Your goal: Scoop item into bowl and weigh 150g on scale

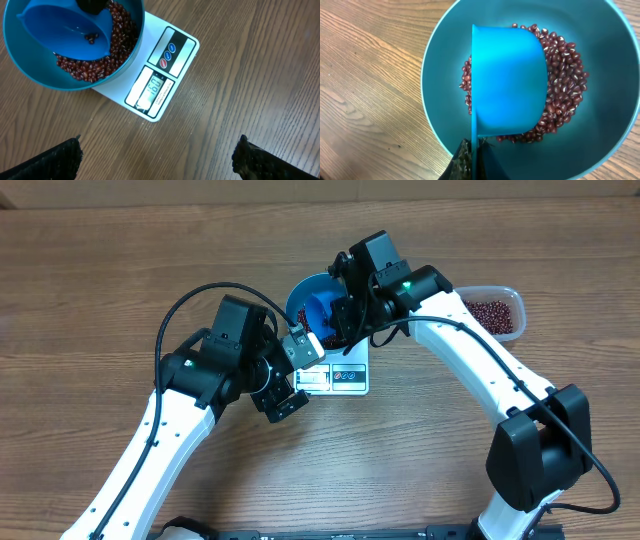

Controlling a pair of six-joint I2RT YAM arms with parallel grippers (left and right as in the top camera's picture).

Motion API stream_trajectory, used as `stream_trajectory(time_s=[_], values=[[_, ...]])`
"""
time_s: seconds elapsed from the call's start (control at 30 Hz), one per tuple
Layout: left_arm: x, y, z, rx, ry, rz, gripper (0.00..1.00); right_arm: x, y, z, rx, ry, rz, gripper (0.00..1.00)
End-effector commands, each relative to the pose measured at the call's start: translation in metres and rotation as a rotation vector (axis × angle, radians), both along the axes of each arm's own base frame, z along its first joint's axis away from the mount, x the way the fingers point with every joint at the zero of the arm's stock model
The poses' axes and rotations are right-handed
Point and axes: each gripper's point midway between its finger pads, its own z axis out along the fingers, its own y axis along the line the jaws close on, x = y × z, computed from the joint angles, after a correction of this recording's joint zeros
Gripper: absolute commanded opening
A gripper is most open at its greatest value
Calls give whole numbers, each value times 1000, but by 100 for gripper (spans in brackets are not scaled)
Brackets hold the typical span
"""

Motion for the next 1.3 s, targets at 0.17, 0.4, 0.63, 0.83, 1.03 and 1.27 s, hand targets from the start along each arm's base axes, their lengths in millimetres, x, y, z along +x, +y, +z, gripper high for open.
stream_trajectory(time_s=[0.17, 0.4, 0.63, 0.83, 1.03, 1.27], values=[[-1, -2, -3, 1, 0, -22, 100, 21, -7, 19, 37, -38, -45, 4], [-1, -2, -3, 2, 1, -22, 100, 25, -9, 35, 42, -52, -51, 4], [-1, -2, -3, 2, 0, -22, 99, 26, -18, 40, -11, -68, -52, 4], [-1, -2, -3, 2, 1, -22, 99, 27, -24, 49, -41, -76, -68, 4], [-1, -2, -3, 2, 0, -22, 99, 30, -27, 62, -54, -101, -80, 4], [-1, -2, -3, 1, 0, -22, 100, 29, -35, 64, -96, -102, -99, 4]])
